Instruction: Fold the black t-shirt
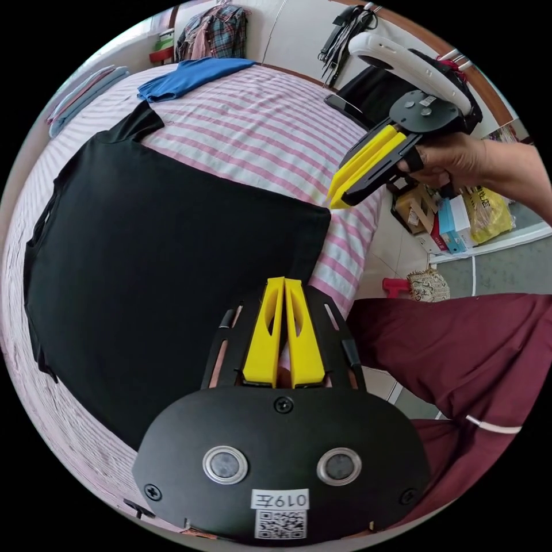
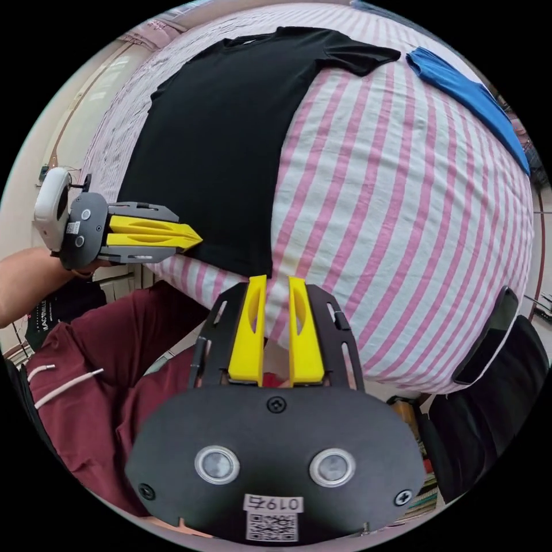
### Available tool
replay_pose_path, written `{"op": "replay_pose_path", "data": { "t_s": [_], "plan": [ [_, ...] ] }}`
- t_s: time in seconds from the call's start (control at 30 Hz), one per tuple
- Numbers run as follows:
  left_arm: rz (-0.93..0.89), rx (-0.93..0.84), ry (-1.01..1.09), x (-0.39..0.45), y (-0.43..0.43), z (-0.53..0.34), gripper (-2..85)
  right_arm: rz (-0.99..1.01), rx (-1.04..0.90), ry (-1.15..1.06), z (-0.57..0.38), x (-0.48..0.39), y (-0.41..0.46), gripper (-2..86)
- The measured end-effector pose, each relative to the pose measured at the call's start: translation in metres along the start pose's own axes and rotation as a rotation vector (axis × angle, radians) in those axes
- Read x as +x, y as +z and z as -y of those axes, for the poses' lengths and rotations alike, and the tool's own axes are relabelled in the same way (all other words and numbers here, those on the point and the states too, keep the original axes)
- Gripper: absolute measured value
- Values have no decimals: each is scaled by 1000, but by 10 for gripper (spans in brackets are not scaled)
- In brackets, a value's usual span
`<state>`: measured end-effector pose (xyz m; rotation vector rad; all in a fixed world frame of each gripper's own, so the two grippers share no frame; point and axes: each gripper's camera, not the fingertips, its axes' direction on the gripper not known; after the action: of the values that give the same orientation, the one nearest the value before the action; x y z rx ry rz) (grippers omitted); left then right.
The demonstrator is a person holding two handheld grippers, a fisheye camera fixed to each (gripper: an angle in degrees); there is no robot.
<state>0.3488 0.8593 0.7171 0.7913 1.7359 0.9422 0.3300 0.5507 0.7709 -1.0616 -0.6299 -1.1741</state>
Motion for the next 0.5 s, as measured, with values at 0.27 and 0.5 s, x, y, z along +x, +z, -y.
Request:
{"op": "replay_pose_path", "data": {
  "t_s": [0.27,0.5],
  "plan": [
    [-15,51,-67,-15,-22,-48,6,-274,110,70,13,-18,-46,16],
    [95,160,-273,-86,-73,-94,7,-258,376,228,114,22,-92,12]
  ]
}}
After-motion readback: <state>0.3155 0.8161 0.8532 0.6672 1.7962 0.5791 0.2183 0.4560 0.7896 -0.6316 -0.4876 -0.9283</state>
